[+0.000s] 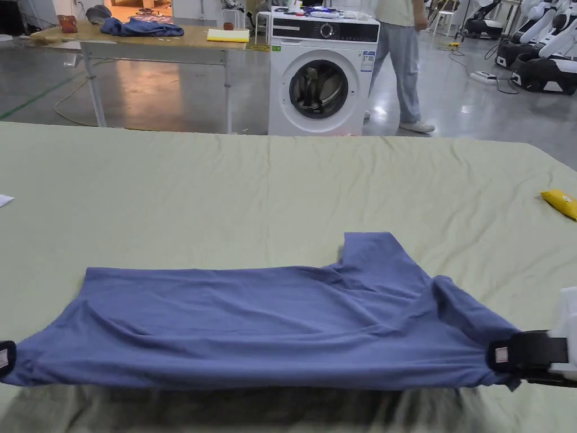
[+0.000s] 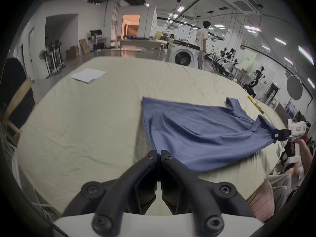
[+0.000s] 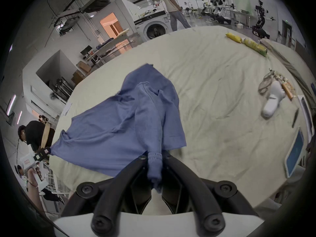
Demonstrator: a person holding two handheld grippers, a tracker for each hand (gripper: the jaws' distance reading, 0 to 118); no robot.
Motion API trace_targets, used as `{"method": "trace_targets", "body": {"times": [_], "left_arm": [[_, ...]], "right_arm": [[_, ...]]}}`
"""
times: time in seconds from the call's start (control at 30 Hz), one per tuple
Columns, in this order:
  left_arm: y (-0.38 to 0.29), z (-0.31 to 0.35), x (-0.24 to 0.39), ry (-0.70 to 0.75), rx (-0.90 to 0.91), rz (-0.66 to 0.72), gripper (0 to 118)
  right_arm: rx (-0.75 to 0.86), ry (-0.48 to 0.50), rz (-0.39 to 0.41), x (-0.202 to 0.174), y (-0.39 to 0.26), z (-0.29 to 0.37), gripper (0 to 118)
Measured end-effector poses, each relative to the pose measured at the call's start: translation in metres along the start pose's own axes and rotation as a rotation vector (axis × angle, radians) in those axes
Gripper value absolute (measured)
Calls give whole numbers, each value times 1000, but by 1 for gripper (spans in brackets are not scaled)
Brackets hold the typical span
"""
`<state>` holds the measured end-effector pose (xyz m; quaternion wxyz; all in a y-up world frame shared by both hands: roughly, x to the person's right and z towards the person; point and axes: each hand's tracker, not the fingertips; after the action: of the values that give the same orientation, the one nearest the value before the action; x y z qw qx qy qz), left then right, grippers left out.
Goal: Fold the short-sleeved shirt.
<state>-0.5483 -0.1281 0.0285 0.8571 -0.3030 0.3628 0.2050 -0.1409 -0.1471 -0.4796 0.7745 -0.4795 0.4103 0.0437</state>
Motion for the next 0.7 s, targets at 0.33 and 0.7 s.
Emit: {"method": "trace_targets", "body": {"times": [0.33,0.7], "left_arm": [[-77,-28,-18,-91,-139,109,0],[-93,-104,-9,46,-355,17,98]], "right_arm": [[-115,-39,-51,32,-75,-22,6],[-116,-5,14,11,-62,-30,6]]}}
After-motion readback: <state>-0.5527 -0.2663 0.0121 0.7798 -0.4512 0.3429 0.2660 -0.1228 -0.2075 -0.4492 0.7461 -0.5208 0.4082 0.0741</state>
